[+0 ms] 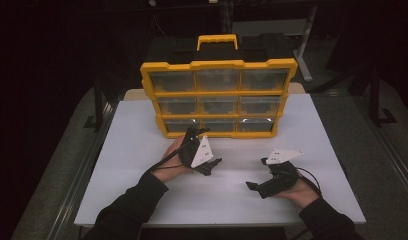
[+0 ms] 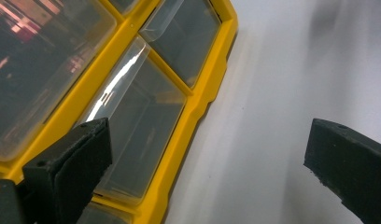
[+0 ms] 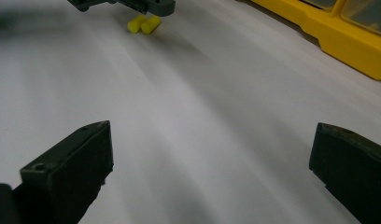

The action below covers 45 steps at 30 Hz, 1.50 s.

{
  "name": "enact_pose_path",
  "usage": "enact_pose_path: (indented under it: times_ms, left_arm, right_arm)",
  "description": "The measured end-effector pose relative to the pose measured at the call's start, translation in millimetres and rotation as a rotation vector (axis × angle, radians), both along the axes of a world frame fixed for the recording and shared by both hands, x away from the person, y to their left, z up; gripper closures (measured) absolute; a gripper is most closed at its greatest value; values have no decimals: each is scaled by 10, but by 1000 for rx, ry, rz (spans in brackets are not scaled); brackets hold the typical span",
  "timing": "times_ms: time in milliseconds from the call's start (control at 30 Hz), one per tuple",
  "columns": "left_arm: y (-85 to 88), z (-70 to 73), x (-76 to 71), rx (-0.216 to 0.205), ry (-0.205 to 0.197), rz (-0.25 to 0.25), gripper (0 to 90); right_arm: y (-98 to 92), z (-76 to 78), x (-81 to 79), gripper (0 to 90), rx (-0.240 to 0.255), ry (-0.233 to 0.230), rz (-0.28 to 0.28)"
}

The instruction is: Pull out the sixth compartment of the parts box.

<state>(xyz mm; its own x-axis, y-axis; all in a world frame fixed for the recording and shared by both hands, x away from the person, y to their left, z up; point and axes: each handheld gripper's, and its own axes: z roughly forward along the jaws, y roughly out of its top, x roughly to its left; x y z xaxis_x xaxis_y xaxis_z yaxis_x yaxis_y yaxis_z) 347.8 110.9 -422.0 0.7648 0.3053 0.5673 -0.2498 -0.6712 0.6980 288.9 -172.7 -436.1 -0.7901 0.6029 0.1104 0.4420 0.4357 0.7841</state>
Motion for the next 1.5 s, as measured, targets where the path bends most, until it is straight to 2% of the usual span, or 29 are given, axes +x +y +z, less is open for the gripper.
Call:
enact_pose_path:
  times_ms: [433,633,1500]
  left_arm:
    - [-4,-5,-21,20,-48,0,4]
    - [-18,-9,-43,46,-92,-6,4]
    - [-40,-17,-90,103,-215,-13,3]
  right_arm:
    - [0,2,-1,0,0,-2,0]
    - [-2,4,-3,0,0,-2,0]
    - [4,1,-3,0,-1,-2,3]
